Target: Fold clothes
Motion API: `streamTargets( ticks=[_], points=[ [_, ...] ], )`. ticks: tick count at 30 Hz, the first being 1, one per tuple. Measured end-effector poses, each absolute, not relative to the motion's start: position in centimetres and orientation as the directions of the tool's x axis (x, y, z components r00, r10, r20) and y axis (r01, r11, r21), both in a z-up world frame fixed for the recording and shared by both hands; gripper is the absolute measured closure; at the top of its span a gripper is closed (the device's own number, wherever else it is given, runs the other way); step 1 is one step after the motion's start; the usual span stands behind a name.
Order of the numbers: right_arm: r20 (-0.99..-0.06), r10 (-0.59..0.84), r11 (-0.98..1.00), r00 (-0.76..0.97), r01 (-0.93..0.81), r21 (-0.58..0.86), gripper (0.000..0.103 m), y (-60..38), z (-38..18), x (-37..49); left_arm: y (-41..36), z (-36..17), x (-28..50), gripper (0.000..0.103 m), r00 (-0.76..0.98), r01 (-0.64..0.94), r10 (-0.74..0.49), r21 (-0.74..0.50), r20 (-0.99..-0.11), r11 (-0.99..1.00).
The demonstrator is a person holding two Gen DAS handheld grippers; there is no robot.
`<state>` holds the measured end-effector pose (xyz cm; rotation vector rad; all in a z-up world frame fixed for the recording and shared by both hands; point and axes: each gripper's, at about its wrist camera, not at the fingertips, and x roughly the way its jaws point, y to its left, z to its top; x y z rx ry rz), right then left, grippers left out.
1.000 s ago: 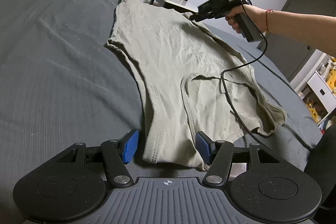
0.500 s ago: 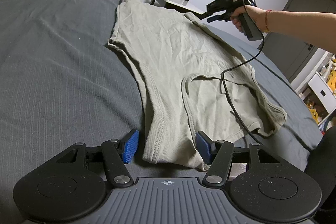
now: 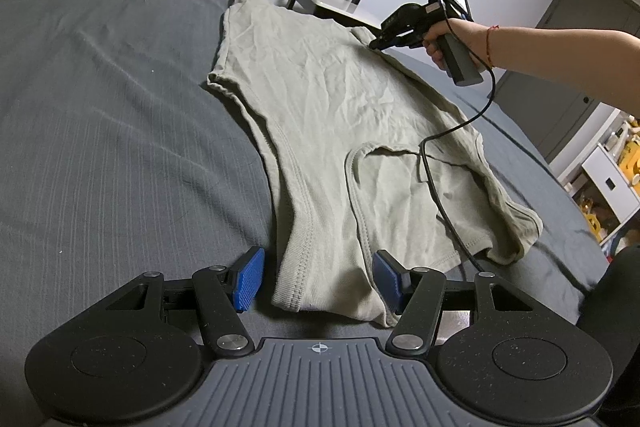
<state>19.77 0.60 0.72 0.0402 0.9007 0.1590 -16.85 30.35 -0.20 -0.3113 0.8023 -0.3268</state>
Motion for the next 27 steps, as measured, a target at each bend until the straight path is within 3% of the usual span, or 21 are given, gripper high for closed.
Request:
streamTargets(
  ticks=[10,20,23,25,27],
  points=[
    [-0.756,0.092,0.996,0.648,-0.054,0.075,0.099,-4.2,2.5,20.2,30.3,-0.2,-16.9,0.044,0.653,0.163,-0.394,-0.389,-0.647,0.907],
    [-0.782,0.022,0.993,0.622,0.074,0.087,0.102,-7.6,-0.6,20.3,30.3,-0.3,-17.0,0.043,0.655,0.173,-0.392,-0.377,-0.646,0.91],
    [-0.784,0.075,0.986,0.617,0.074,0.153,0.095,-8.4,-0.3,20.1,30.5,-0.3,-16.9,0.043,0.654,0.165,-0.4,-0.395,-0.642,0.904],
    [-0.784,0.147,0.977,0.603,0.035,0.21,0.078,-9.4,0.3,19.4,30.6,-0.4,-16.9,0.043,0.655,0.16,-0.406,-0.408,-0.637,0.899],
    [-0.796,0.204,0.971,0.57,-0.013,0.239,0.078,-10.2,0.9,18.1,30.8,-0.4,-16.9,0.043,0.655,0.155,-0.41,-0.419,-0.634,0.895]
  ],
)
